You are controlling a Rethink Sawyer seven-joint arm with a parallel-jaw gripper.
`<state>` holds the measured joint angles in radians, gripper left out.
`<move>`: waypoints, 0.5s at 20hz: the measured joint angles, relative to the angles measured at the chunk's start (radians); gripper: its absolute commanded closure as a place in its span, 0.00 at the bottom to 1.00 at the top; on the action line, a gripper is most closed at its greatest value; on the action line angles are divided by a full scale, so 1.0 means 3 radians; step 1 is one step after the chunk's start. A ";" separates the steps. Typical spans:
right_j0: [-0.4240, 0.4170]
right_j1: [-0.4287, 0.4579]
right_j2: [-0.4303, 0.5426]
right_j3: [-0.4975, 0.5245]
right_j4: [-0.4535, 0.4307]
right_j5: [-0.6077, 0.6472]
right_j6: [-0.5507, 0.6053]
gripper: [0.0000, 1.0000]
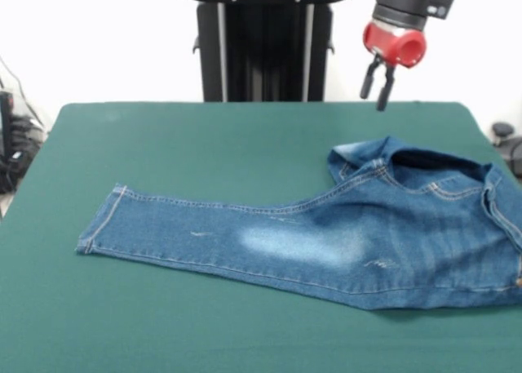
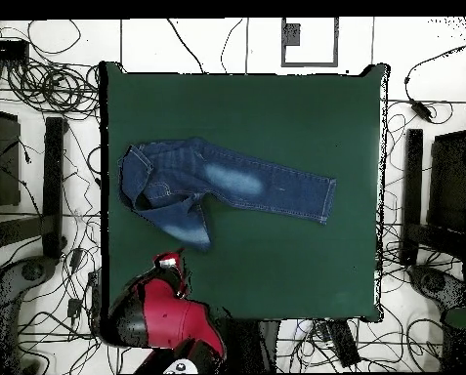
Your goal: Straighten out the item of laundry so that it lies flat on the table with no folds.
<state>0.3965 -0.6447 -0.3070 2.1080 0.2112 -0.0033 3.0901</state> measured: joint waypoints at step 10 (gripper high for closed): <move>-0.0031 -0.0022 0.0254 0.0083 0.0228 0.0113 0.0000 0.00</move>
<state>0.3874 -0.6511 -0.2309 2.1329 0.2797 0.0305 3.0901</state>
